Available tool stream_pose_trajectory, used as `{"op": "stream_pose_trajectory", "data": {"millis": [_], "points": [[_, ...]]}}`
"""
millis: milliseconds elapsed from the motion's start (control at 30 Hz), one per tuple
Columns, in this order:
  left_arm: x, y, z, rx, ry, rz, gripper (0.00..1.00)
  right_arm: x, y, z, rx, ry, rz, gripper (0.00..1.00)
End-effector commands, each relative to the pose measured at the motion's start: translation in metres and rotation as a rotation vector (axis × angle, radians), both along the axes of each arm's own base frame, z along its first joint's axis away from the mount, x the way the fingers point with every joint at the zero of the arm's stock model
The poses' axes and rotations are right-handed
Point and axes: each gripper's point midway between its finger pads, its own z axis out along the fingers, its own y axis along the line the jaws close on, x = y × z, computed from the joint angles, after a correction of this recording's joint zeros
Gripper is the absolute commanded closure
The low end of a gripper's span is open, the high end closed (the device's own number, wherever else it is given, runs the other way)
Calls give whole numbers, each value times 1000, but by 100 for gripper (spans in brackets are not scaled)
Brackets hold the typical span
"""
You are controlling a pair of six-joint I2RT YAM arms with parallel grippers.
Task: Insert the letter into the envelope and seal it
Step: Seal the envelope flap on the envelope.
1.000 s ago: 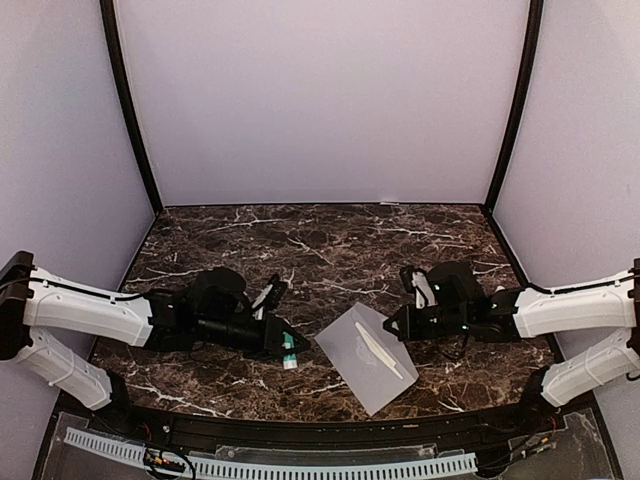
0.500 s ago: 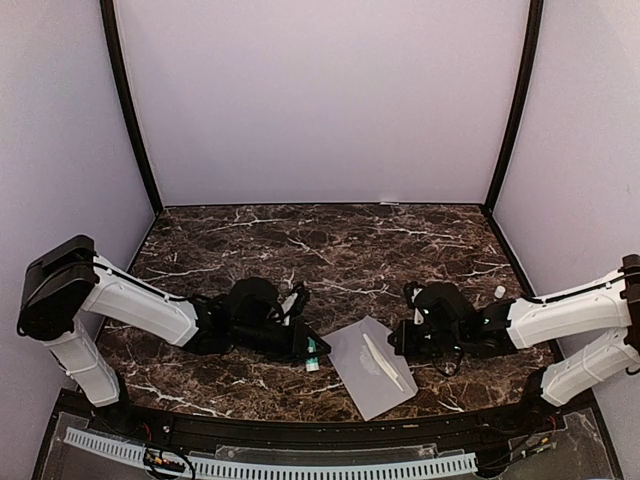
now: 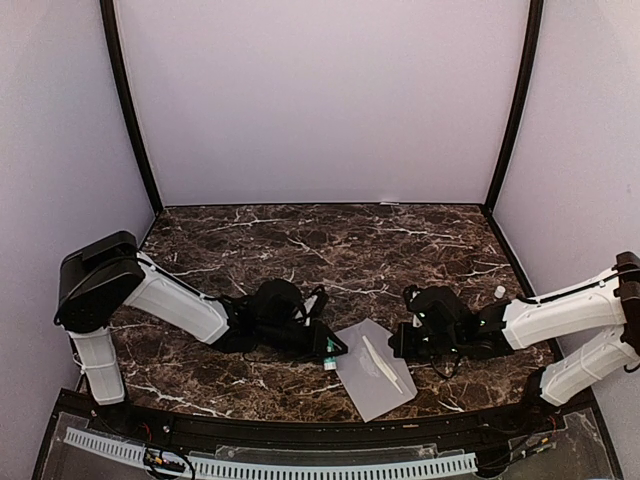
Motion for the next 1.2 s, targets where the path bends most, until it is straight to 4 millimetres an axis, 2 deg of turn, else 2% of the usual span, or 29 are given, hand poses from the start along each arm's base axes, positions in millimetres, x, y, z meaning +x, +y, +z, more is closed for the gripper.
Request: {"op": "stream_pose_trajectory", "data": {"millis": [0,233,367,467,567,667,800,1000,1167], "points": [[0,-8,-5,-15,-5,-29,100,0,6,5,12,-8,9,95],[-5,6,-38,65,31,-12,100,-5,9,27,43,-10,35,66],[-6,13,-48,97,38,-4,100,1,-8,48,40,-56,-26,48],[-8,16,-52,110,43,-5,100,10,-29,53,28,-62,-91,45],[-9,17,-52,108,47,-6,100,16,-54,42,2,-32,-150,48],[-10,17,-52,105,50,-6,100,18,-73,24,-34,12,-179,57],[-10,17,-51,99,53,-5,100,15,-85,3,-59,62,-184,69],[-10,16,-51,97,52,-5,100,9,-74,-15,-34,107,-124,78],[-10,16,-51,98,52,-7,100,8,-52,-15,30,117,-36,82]]}}
